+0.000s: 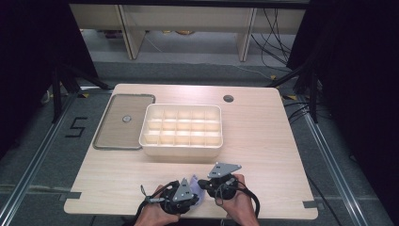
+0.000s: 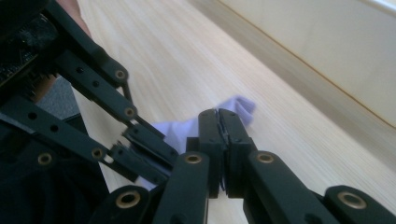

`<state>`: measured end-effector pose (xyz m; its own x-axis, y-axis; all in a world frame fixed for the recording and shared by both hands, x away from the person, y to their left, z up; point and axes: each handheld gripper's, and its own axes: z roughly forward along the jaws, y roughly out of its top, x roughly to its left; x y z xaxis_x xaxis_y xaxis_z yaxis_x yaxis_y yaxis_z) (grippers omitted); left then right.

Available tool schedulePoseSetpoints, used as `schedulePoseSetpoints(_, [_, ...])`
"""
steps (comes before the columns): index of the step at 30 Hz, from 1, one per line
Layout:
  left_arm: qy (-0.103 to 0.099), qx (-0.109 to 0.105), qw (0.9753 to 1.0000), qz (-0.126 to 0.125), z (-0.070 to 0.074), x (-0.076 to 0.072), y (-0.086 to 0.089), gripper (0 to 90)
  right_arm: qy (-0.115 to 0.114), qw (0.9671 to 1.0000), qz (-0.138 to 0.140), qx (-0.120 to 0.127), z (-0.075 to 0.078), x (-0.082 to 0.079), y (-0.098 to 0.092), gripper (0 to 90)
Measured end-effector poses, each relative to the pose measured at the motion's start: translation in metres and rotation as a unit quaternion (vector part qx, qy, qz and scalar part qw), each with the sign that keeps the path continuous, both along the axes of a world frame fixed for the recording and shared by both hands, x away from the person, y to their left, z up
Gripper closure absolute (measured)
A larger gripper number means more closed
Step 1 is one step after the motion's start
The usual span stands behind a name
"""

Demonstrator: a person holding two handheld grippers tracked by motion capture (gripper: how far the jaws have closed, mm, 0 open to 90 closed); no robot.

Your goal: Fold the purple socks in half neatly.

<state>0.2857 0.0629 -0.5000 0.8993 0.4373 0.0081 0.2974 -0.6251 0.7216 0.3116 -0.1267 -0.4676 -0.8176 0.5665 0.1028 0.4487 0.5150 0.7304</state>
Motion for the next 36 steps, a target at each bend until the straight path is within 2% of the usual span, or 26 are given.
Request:
schedulePoseSetpoints(3, [0.001, 0.001, 1.0, 0.009, 0.0, -0.002, 0.0, 81.5, 0.007, 0.9997, 0.014, -0.016, -0.006, 0.003, 0.009, 88.9])
schedulePoseSetpoints(4, [0.005, -0.009, 0.9999, 0.009, -0.001, -0.002, -0.001, 80.8, 0.006, 0.9998, 0.01, -0.019, -0.009, 0.004, 0.011, 89.3])
schedulePoseSetpoints(6, [0.003, -0.004, 1.0, 0.008, -0.002, -0.002, 0.0, 78.8, 0.007, 0.9993, 0.016, -0.033, -0.015, 0.008, 0.01, 90.0])
schedulePoseSetpoints(8, [0.005, -0.012, 0.9999, 0.009, -0.001, -0.003, 0.001, 77.5, 0.018, 0.9992, 0.009, -0.035, -0.019, 0.009, 0.009, 90.0])
schedulePoseSetpoints(9, [0.006, -0.017, 0.9998, 0.001, 0.0, -0.002, 0.002, 76.6, 0.02, 0.9991, 0.009, -0.037, -0.021, 0.01, 0.008, 90.0])
schedulePoseSetpoints(11, [0.027, -0.054, 0.9979, 0.021, 0.003, -0.002, 0.004, 74.4, 0.025, 0.999, 0.007, -0.037, -0.021, 0.01, 0.007, 90.0])
schedulePoseSetpoints(12, [0.034, -0.066, 0.9969, 0.026, 0.006, -0.002, 0.007, 72.8, 0.023, 0.9989, 0.007, -0.04, -0.021, 0.01, 0.007, 90.0])
schedulePoseSetpoints(14, [0.023, -0.084, 0.9957, 0.032, 0.013, -0.001, 0.013, 71.6, 0.023, 0.9989, 0.004, -0.041, -0.021, 0.01, 0.007, 90.0])
schedulePoseSetpoints(15, [0.017, -0.082, 0.9959, 0.035, 0.017, -0.001, 0.016, 71.7, 0.023, 0.999, 0.003, -0.04, -0.021, 0.01, 0.007, 90.0])
schedulePoseSetpoints(17, [0.015, -0.093, 0.9946, 0.043, 0.021, -0.001, 0.023, 75.5, 0.022, 0.999, 0.003, -0.04, -0.021, 0.01, 0.007, 90.0])
schedulePoseSetpoints(18, [0.016, -0.085, 0.9952, 0.046, 0.021, -0.001, 0.025, 77.6, 0.019, 0.999, 0.009, -0.039, -0.022, 0.01, 0.007, 90.0])
schedulePoseSetpoints(19, [0.022, -0.086, 0.9953, 0.039, 0.019, -0.001, 0.026, 79.0, 0.018, 0.9992, 0.005, -0.034, -0.023, 0.009, 0.007, 90.0])
schedulePoseSetpoints(22, [0.049, -0.075, 0.9953, 0.035, 0.008, -0.005, 0.022, 83.1, 0.006, 0.9993, 0.013, -0.036, -0.023, 0.01, 0.007, 90.0])
schedulePoseSetpoints(23, [0.049, -0.075, 0.9953, 0.035, 0.008, -0.005, 0.022, 83.0, 0.006, 0.9993, 0.013, -0.036, -0.023, 0.01, 0.007, 90.0])
schedulePoseSetpoints(24, [0.044, -0.045, 0.9977, 0.025, 0.004, -0.005, 0.02, 82.7, 0.019, 0.9989, 0.005, -0.042, -0.021, 0.008, 0.007, 90.0])
schedulePoseSetpoints(25, [0.038, -0.037, 0.9983, 0.024, 0.0, -0.003, 0.019, 82.7, 0.022, 0.9988, 0.004, -0.043, -0.021, 0.007, 0.007, 90.0])
schedulePoseSetpoints(26, [0.042, -0.036, 0.9982, 0.021, -0.002, 0.0, 0.02, 82.9, 0.023, 0.9988, 0.006, -0.042, -0.021, 0.007, 0.007, 90.0])
schedulePoseSetpoints(27, [0.051, -0.049, 0.9969, 0.032, -0.003, 0.0, 0.019, 83.1, 0.014, 0.9991, 0.002, -0.04, -0.022, 0.006, 0.008, 90.0])
schedulePoseSetpoints(28, [0.055, -0.049, 0.9968, 0.033, -0.003, 0.001, 0.02, 83.1, 0.013, 0.9988, 0.008, -0.047, -0.021, 0.005, 0.007, 90.0])
schedulePoseSetpoints(29, [0.049, -0.046, 0.9973, 0.031, -0.003, 0.001, 0.02, 82.8, 0.017, 0.9986, 0.006, -0.049, -0.02, 0.004, 0.007, 90.0])
schedulePoseSetpoints(30, [0.038, -0.033, 0.9986, 0.019, -0.002, 0.004, 0.022, 82.4, 0.013, 0.9989, 0.004, -0.046, -0.021, 0.003, 0.006, 90.0])
schedulePoseSetpoints(31, [0.047, -0.045, 0.9972, 0.037, -0.003, 0.003, 0.021, 82.1, 0.01, 0.9986, 0.012, -0.05, -0.021, 0.004, 0.005, 90.0])
schedulePoseSetpoints(33, [0.037, -0.03, 0.9981, 0.037, -0.002, 0.006, 0.024, 81.5, 0.01, 0.9987, 0.006, -0.049, -0.021, 0.002, 0.004, 90.0])
schedulePoseSetpoints(34, [0.034, -0.031, 0.9982, 0.037, -0.002, 0.007, 0.025, 81.0, 0.017, 0.9987, 0.007, -0.047, -0.02, 0.0, 0.003, 90.0])
schedulePoseSetpoints(35, [0.037, -0.031, 0.998, 0.039, -0.003, 0.009, 0.026, 80.7, 0.01, 0.999, 0.004, -0.044, -0.021, -0.002, 0.003, 90.0])
schedulePoseSetpoints(36, [0.035, -0.031, 0.9982, 0.038, -0.003, 0.01, 0.026, 80.6, 0.017, 0.9987, 0.007, -0.047, -0.019, -0.004, 0.002, 90.0])
